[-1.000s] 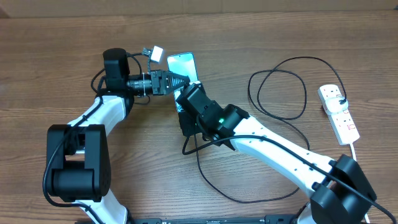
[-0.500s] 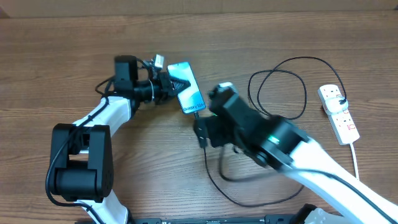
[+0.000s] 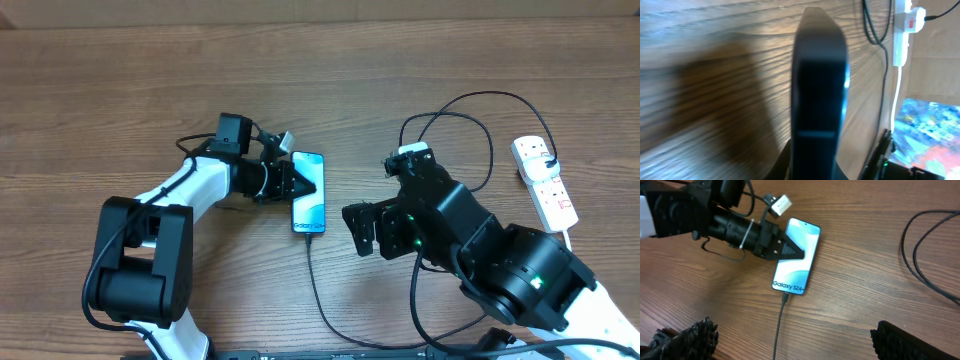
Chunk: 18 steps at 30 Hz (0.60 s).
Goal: Plug charger to phone and switch on socket
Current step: 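Release the plug and lower the phone flat onto the table with the left gripper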
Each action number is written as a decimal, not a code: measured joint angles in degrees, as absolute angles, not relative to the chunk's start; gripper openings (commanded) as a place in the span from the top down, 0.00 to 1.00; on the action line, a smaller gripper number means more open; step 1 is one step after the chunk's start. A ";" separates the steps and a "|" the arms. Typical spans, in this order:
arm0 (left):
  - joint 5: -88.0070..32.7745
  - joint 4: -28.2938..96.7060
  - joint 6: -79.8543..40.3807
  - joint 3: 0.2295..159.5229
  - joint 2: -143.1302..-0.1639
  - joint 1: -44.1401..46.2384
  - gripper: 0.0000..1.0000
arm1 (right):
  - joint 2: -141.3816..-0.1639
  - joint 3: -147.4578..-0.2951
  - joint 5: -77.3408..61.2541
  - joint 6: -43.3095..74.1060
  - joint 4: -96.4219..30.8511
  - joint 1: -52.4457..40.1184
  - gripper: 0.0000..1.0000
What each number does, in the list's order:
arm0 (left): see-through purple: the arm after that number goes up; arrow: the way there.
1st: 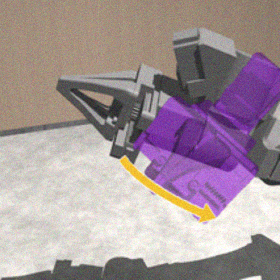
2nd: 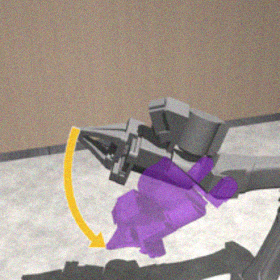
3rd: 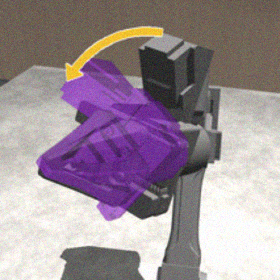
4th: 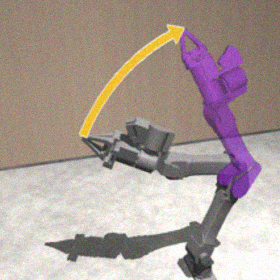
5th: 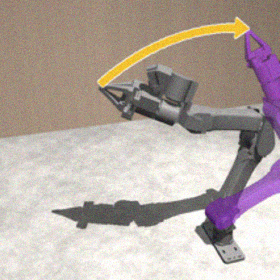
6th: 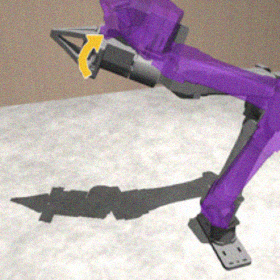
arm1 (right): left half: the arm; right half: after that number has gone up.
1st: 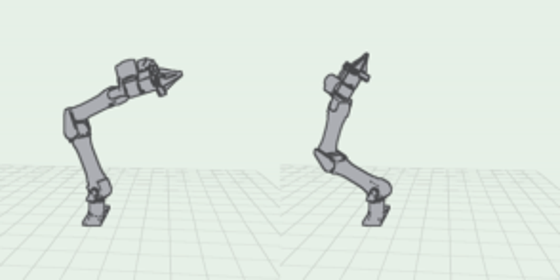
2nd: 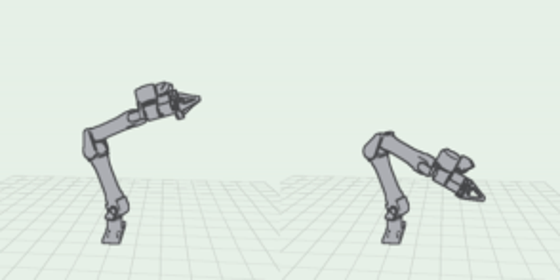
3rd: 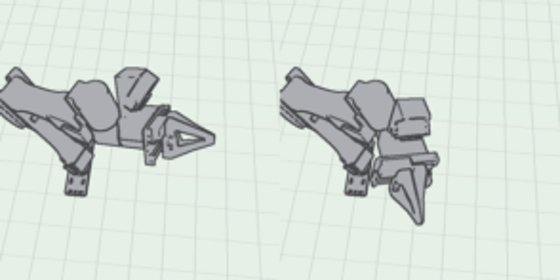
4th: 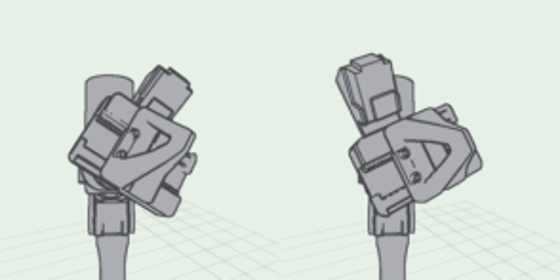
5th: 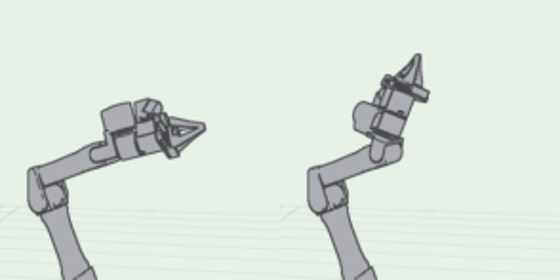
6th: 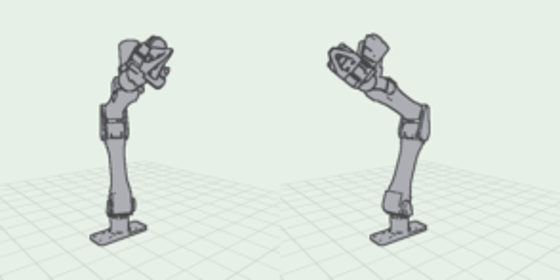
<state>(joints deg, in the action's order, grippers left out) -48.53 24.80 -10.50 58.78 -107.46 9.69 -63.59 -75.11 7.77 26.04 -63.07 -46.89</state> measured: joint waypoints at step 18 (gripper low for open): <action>-55.68 25.50 -6.11 58.85 -117.97 7.33 0.77 | -66.28 -75.11 7.90 30.89 -62.61 -46.89 0.00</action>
